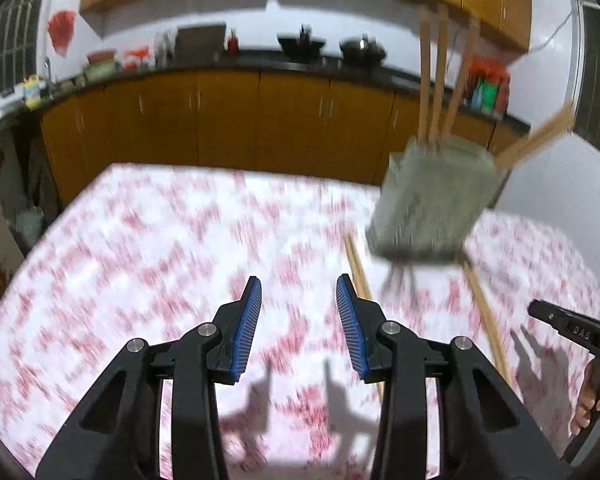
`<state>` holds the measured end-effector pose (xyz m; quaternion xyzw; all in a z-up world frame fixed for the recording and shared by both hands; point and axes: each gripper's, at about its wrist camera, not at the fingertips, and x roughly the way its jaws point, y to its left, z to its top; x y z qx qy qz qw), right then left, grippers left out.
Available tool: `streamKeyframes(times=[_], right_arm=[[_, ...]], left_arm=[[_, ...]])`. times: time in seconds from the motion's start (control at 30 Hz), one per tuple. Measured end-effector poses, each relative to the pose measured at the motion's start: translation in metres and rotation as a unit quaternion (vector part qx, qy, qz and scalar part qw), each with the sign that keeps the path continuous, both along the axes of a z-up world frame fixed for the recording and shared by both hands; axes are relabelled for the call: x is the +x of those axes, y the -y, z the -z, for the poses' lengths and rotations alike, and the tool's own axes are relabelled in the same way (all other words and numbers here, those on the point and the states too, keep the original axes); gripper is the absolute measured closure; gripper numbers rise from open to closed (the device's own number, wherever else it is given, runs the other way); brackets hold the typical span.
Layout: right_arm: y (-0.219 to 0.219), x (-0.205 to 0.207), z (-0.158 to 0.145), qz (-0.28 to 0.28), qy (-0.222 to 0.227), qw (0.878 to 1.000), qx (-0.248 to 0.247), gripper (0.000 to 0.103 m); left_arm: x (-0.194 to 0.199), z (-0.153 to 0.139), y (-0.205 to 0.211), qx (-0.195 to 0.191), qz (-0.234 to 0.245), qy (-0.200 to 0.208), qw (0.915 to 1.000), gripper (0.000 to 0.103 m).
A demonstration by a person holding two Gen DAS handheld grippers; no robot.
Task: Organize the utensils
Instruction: 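Lower the right gripper onto a fourth wooden chopstick and close on it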
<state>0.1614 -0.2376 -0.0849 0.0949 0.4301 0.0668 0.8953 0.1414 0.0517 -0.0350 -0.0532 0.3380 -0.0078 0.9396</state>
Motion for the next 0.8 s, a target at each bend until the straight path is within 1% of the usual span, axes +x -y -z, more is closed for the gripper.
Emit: streamKeyframes(times=[0.13,0.4,0.57,0.6,0.67,0.7,0.77,0.8], right_arm=[[-0.016,-0.003,0.010,-0.021,-0.011,1.000,-0.004,0.081],[-0.024,0.001,0.022,-0.032,-0.025,0.999,-0.020,0.087],[-0.025,0.002,0.025,-0.035,-0.025,0.999,-0.025,0.088],[-0.026,0.002,0.025,-0.036,-0.023,0.999,-0.030,0.090],[-0.027,0.002,0.025,-0.031,-0.018,0.998,-0.054,0.095],[-0.025,0.003,0.024,-0.022,-0.016,0.998,-0.062,0.095],[-0.014,0.006,0.024,0.002,-0.016,0.998,-0.060,0.095],[-0.009,0.007,0.025,0.010,-0.017,0.998,-0.058,0.095]], left_arm=[[-0.002,0.019,0.010,-0.008,0.018,-0.025,0.9995,0.063],[0.001,0.035,0.025,-0.012,0.039,-0.050,0.9979,0.063],[0.002,0.041,0.030,-0.020,0.047,-0.062,0.9968,0.063],[0.002,0.042,0.031,-0.020,0.048,-0.063,0.9967,0.063],[0.001,0.043,0.034,-0.021,0.053,-0.065,0.9962,0.063],[0.001,0.043,0.035,-0.022,0.055,-0.066,0.9960,0.063],[0.000,0.045,0.037,-0.024,0.061,-0.070,0.9954,0.065],[0.000,0.046,0.039,-0.024,0.064,-0.072,0.9951,0.068]])
